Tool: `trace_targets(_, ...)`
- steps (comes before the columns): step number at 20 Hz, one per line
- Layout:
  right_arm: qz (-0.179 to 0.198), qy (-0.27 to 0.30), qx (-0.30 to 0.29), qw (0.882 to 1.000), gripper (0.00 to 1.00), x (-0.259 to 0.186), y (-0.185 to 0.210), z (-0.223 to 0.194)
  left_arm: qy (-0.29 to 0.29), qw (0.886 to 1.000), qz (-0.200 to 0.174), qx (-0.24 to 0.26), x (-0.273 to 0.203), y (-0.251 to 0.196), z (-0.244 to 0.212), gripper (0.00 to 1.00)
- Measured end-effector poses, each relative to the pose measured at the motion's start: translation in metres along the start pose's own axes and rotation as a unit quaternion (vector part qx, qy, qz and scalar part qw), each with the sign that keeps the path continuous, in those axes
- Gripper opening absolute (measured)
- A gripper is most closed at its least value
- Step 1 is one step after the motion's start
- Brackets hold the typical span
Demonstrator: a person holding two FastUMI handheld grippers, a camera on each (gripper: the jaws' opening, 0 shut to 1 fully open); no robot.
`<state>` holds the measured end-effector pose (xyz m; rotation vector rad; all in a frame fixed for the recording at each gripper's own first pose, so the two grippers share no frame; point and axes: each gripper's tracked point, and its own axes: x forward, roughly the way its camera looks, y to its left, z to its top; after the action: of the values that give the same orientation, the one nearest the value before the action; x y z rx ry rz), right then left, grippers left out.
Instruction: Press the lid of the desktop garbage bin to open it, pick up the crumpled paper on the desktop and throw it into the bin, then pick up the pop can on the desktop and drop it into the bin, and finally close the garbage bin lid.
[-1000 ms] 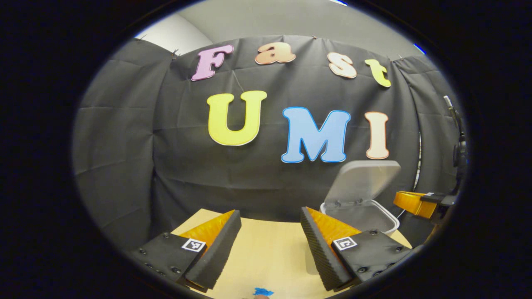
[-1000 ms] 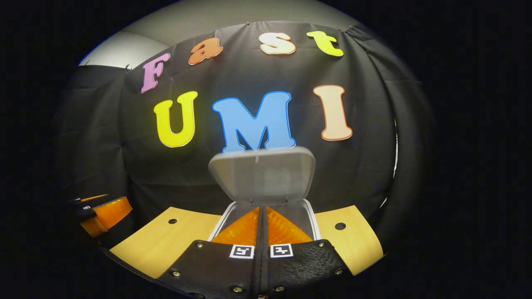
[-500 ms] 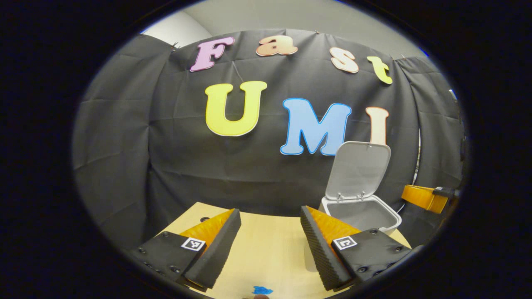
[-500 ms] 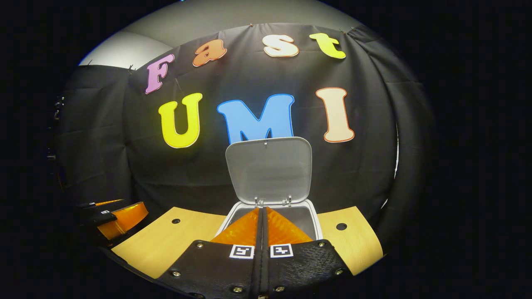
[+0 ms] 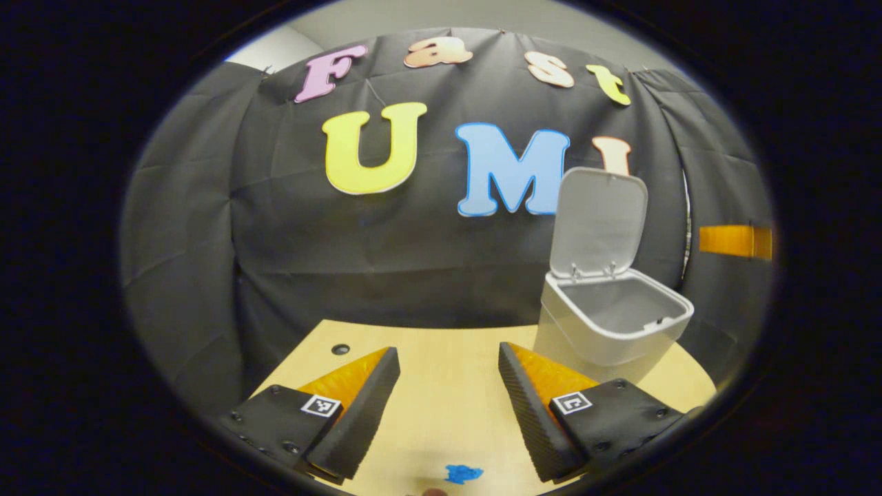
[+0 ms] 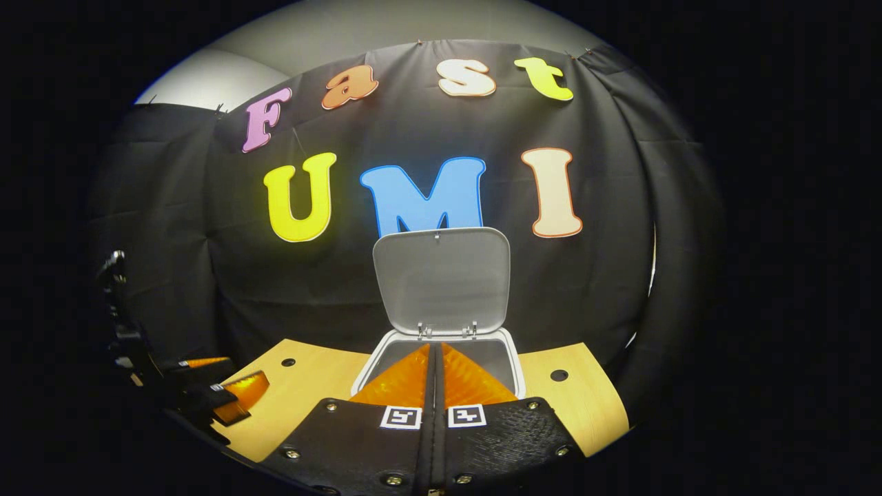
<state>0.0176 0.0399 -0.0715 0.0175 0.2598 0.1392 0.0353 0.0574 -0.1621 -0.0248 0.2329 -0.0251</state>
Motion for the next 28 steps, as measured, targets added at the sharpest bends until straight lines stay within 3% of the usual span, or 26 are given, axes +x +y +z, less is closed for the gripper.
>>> trace_targets(3,-0.002,0.003,0.0,1.0,0.0,0.001,-0.001,-0.001,0.036,0.999,-0.005,0.002,0.005,-0.002,-0.049,1.0)
trace_targets(9,-0.009,0.012,-0.002,1.0,0.0,0.002,-0.007,-0.006,0.112,0.994,-0.01,0.007,0.018,0.0,-0.136,0.96)
trace_targets(14,-0.016,0.017,-0.003,1.0,0.0,0.003,-0.014,-0.009,0.17,0.985,-0.023,0.001,0.013,-0.007,-0.202,1.0)
trace_targets(16,-0.019,0.022,0.0,1.0,0.0,0.004,-0.016,-0.012,0.188,0.982,-0.02,-0.001,0.013,-0.005,-0.223,0.96)
trace_targets(17,-0.02,0.025,0.001,0.999,0.0,0.004,-0.016,-0.014,0.197,0.98,-0.015,-0.002,0.013,-0.002,-0.233,1.0)
trace_targets(19,-0.022,0.03,0.0,0.999,0.0,0.005,-0.018,-0.017,0.212,0.977,-0.006,-0.008,0.013,0.004,-0.251,0.93)
trace_targets(22,-0.024,0.037,-0.004,0.999,0.0,0.005,-0.019,-0.022,0.232,0.973,-0.007,-0.011,0.015,0.009,-0.268,0.96)
trace_targets(23,-0.025,0.038,-0.004,0.999,0.0,0.006,-0.02,-0.023,0.237,0.971,-0.011,-0.009,0.015,0.01,-0.274,0.92)
trace_targets(24,-0.025,0.04,-0.003,0.999,0.0,0.006,-0.02,-0.025,0.243,0.97,-0.014,-0.007,0.016,0.01,-0.279,0.96)
trace_targets(25,-0.026,0.042,-0.003,0.999,0.0,0.006,-0.02,-0.025,0.25,0.968,-0.015,-0.004,0.016,0.012,-0.282,0.91)
trace_targets(27,-0.029,0.044,-0.003,0.999,0.0,0.006,-0.022,-0.026,0.263,0.965,-0.012,0.003,0.017,0.014,-0.293,1.0)
trace_targets(28,-0.03,0.045,-0.003,0.999,0.0,0.006,-0.023,-0.027,0.267,0.964,-0.012,0.004,0.017,0.015,-0.298,1.0)
